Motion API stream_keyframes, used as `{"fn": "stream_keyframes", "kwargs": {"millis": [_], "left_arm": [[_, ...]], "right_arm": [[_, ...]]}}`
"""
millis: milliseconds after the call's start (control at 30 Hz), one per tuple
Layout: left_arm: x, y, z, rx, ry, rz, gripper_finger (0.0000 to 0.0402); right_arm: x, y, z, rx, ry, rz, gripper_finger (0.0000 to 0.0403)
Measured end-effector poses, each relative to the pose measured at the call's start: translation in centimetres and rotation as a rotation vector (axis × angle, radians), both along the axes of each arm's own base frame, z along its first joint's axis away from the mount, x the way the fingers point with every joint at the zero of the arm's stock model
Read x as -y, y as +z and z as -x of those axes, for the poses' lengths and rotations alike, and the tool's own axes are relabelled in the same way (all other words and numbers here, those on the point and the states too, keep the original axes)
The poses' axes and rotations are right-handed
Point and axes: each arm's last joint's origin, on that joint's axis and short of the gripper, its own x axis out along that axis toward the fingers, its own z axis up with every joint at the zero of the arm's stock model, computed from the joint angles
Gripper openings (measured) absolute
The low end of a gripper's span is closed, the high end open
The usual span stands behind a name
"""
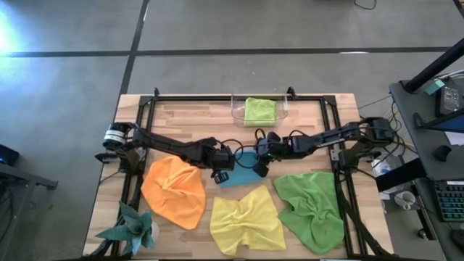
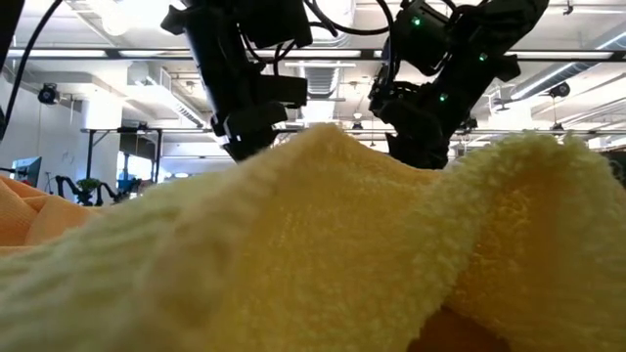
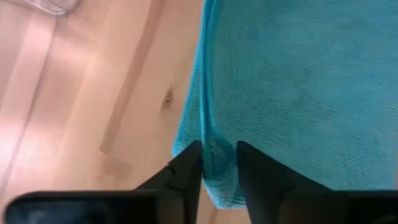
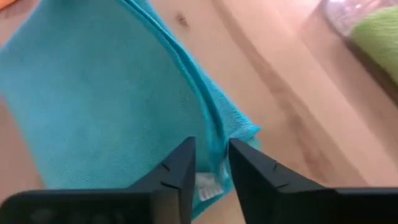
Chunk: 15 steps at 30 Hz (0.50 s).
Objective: Fold microfiber towels
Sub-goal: Fold the blue microfiber cloth, then stack the blue microfiber cloth on top of the light green microfiber cloth in the transparent bin
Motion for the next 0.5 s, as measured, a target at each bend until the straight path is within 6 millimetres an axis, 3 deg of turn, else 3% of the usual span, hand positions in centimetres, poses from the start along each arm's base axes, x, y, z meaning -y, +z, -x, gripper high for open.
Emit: {"fn": "stream_keyframes", "kwargs": {"millis": [233, 500], "left_arm": [[-0.6, 1.5, 0.6, -0.084, 0.026, -0.011, 0.0146], [1.0, 3.8, 0.9, -0.034, -0.04, 0.096, 0.0158]], "right_arm": [[0.5, 2.5, 2.0, -0.022, -0.008, -0.023, 0.0149], [-0.5, 6.8, 6.5, -0.034, 0.017, -0.064, 0.0159]]}}
